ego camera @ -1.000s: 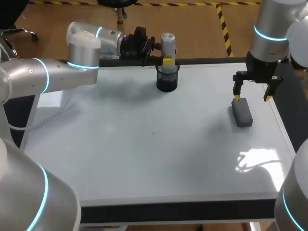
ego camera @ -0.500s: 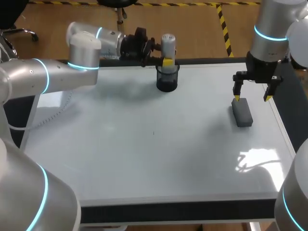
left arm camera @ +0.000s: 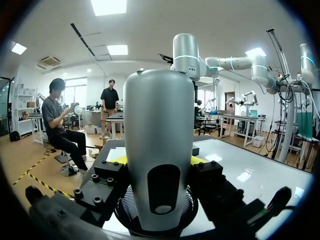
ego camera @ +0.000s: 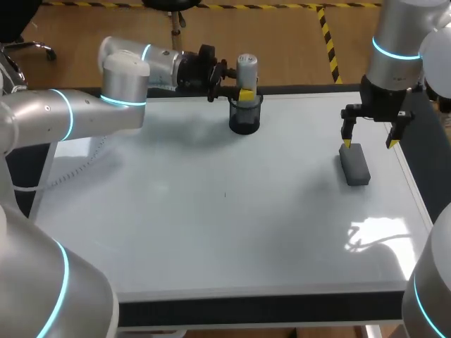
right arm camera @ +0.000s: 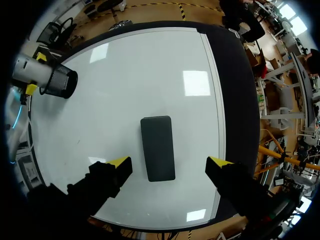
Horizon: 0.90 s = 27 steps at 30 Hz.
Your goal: Pick up the inspection probe, press it on each red-marked spot on the whiteboard one by one, put down the probe, pick up the eraser, and wipe off all the red marks.
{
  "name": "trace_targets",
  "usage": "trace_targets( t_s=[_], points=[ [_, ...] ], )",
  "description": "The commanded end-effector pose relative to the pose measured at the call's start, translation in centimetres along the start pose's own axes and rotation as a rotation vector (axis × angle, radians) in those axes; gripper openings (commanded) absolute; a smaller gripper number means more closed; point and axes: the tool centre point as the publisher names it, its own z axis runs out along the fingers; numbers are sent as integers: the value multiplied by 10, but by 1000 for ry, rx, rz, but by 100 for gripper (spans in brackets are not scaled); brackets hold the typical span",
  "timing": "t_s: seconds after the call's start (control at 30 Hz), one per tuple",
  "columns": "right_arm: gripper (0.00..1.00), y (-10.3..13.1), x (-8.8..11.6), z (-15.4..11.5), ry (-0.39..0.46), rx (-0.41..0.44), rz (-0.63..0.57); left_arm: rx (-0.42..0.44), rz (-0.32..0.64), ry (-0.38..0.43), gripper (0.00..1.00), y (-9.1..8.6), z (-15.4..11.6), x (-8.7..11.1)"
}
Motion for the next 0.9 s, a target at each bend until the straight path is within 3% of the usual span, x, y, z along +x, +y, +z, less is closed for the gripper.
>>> trace_targets(
  t_s=[0.03, 0.33, 0.47, 0.67, 0.77, 0.9],
  points=[
    [100, 0, -1, -1, 0, -1, -1, -2, -8, -8, 0, 3, -3, -1],
    [100, 0, -1, -1, 0, -1, -1, -3, -17, -16, 0, 6, -6, -3],
    [100, 0, -1, -1, 0, -1, -1, 1, -19, -16, 25, 6, -6, -3],
    [100, 0, -1, -1, 0, -1, -1, 4, -17, -14, 37, 4, -4, -4],
    [100, 0, -1, -1, 0, -1, -1, 6, -18, -13, 53, 3, -3, -4],
    [100, 0, -1, -1, 0, -1, -1, 5, -20, -7, 97, 3, -2, -4]
  ],
)
